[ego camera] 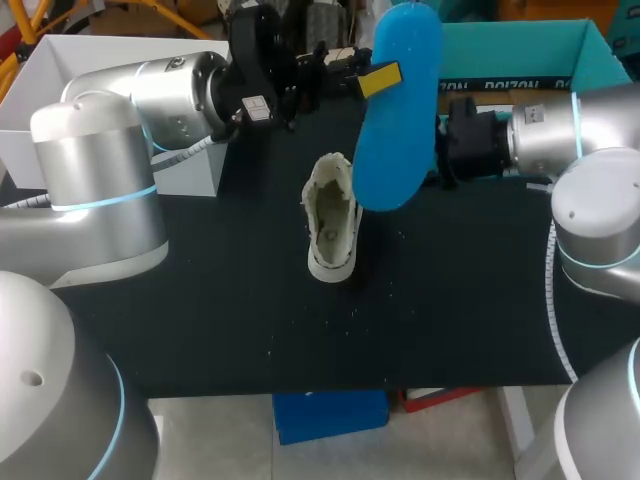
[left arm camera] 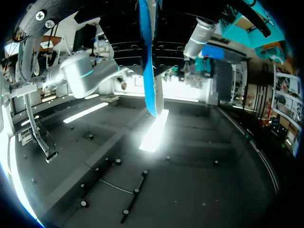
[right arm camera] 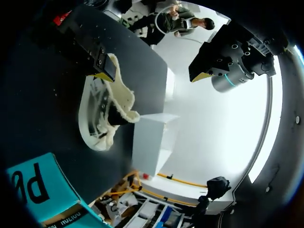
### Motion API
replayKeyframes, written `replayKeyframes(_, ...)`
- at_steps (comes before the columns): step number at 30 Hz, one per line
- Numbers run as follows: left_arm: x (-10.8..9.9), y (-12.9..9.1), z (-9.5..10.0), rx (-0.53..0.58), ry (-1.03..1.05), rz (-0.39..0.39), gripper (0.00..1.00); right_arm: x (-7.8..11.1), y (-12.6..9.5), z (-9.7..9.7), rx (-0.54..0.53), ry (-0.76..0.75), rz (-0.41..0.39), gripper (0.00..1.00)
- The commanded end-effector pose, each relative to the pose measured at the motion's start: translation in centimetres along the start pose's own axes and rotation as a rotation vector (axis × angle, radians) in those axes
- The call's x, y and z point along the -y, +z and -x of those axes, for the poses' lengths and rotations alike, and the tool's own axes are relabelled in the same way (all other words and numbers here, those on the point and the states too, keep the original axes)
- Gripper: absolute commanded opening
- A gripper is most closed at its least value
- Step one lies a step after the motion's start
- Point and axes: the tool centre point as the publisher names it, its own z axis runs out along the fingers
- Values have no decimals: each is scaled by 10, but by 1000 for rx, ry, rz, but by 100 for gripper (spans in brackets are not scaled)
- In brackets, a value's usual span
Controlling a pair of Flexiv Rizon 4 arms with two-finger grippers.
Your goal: Take the shoe out of the shoebox, open the shoe tongue, remove and reinsert the insole, then place the shoe into the shoebox
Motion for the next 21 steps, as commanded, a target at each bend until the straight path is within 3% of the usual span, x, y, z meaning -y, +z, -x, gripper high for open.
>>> replayKeyframes(1,-1,-1,-1,-2,2,1,0,-1,8,0,-67,14,-1,100)
replayKeyframes(21,-1,-1,-1,-2,2,1,0,-7,16,-13,-215,65,-10,100)
